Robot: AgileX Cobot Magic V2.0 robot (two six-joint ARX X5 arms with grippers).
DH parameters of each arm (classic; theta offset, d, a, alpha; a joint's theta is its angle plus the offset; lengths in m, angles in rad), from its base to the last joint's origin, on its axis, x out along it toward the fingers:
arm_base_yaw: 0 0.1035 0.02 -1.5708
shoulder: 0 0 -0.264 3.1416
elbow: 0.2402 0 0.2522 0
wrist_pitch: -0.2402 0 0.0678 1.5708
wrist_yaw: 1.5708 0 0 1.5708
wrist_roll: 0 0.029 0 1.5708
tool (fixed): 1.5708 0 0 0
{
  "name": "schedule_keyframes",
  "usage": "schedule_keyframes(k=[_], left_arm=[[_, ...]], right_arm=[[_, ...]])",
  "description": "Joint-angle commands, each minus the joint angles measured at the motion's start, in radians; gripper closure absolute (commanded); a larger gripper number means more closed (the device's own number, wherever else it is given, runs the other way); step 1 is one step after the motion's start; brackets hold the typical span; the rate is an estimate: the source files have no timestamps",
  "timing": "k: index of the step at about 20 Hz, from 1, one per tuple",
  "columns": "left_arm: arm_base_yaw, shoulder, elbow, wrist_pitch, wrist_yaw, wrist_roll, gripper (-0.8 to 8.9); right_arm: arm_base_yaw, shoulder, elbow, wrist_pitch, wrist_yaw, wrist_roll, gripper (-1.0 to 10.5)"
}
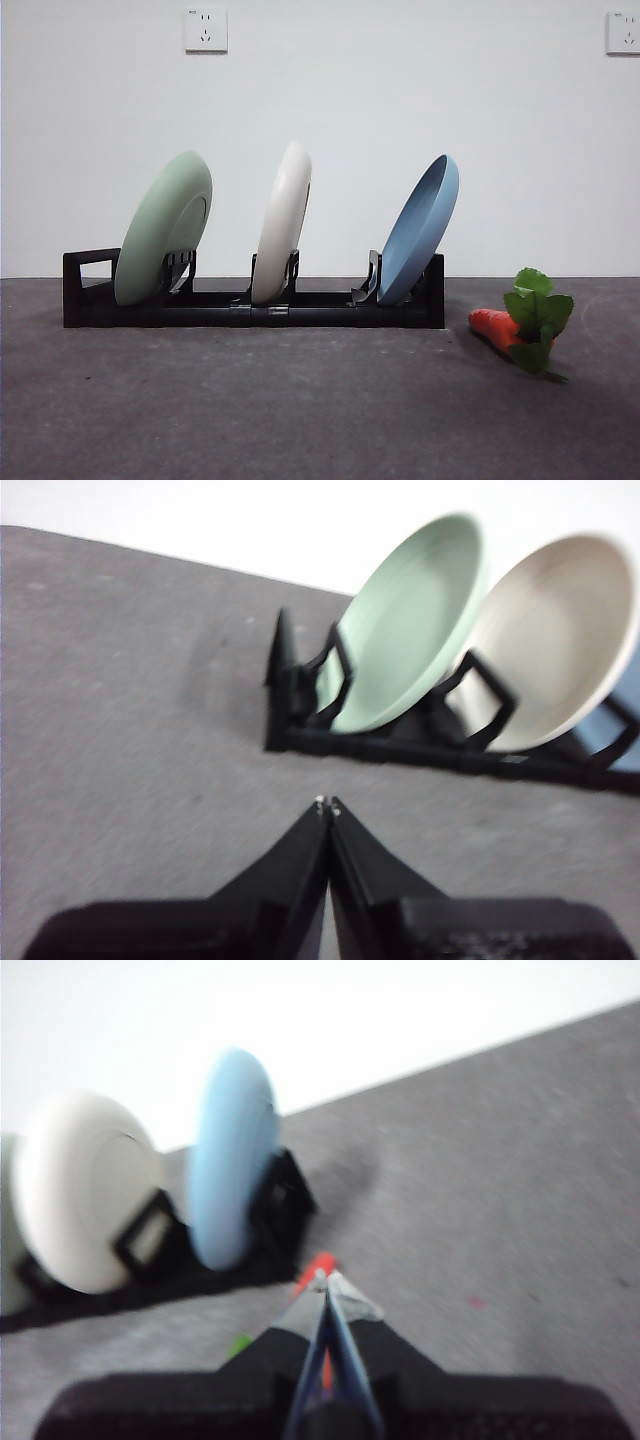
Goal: Take the green plate from the plate rack,put the plate on the table,take the carrot from the table,put the carrot in the plate
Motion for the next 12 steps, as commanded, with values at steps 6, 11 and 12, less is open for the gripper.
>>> schedule_keyframes(k=[6,11,12], left_arm=[[0.002,0.061,0.211,-0.109,0.113,-0.021,8.2],[0.002,0.159,0.359,-0.214,0.204,0.018,8.2],[0.002,0.182,0.389,-0.236,0.223,0.034,8.21]], right_arm=[[0.002,0.187,0.25,-0.158,-0.092,-0.011,9.6],[0.006,0.336,0.444,-0.348,-0.171,-0.123,9.6],[0.008,0.366,0.486,-0.392,-0.191,-0.151,9.6]])
